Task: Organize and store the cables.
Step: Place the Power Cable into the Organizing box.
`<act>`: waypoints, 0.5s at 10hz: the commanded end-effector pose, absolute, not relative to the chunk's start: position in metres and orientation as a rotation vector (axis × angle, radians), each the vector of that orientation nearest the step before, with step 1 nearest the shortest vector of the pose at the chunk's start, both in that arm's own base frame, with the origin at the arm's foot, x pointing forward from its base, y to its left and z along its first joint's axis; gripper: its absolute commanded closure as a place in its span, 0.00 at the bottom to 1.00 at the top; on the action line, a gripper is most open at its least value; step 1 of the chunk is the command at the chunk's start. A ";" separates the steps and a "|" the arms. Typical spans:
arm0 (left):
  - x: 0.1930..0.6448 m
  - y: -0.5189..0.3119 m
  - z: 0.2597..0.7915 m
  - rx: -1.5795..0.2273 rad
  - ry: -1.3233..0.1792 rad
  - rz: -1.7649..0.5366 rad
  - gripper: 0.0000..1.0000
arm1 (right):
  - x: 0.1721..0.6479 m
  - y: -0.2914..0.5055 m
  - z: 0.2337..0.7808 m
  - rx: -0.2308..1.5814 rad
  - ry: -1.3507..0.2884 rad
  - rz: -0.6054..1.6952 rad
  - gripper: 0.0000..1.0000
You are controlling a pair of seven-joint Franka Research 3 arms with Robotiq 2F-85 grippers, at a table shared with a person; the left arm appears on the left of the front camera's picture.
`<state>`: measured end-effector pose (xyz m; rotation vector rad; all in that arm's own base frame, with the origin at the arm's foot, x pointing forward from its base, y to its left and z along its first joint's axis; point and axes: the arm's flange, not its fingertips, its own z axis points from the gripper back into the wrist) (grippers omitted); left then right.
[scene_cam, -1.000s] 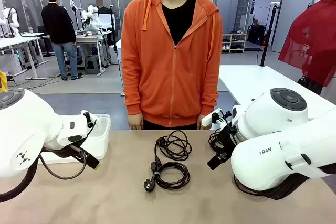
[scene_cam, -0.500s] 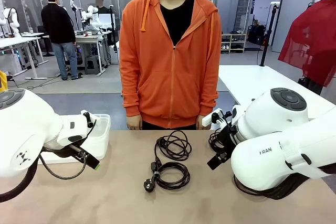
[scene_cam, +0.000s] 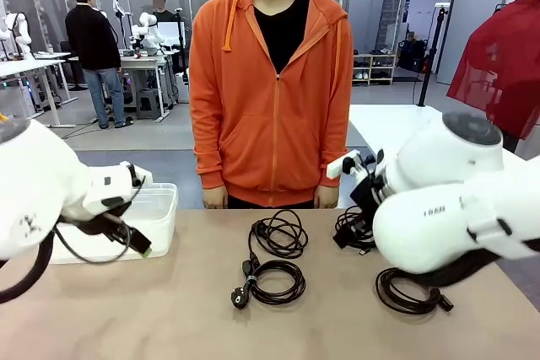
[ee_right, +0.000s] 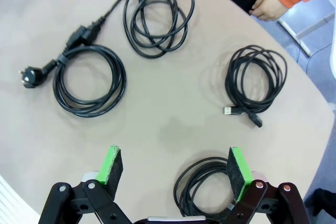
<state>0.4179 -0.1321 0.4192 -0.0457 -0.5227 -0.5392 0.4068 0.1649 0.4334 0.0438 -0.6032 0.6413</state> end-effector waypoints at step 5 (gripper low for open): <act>0.422 -0.091 0.567 -0.211 -0.578 -0.556 0.00 | 0.388 0.095 0.554 0.145 -0.624 0.710 0.00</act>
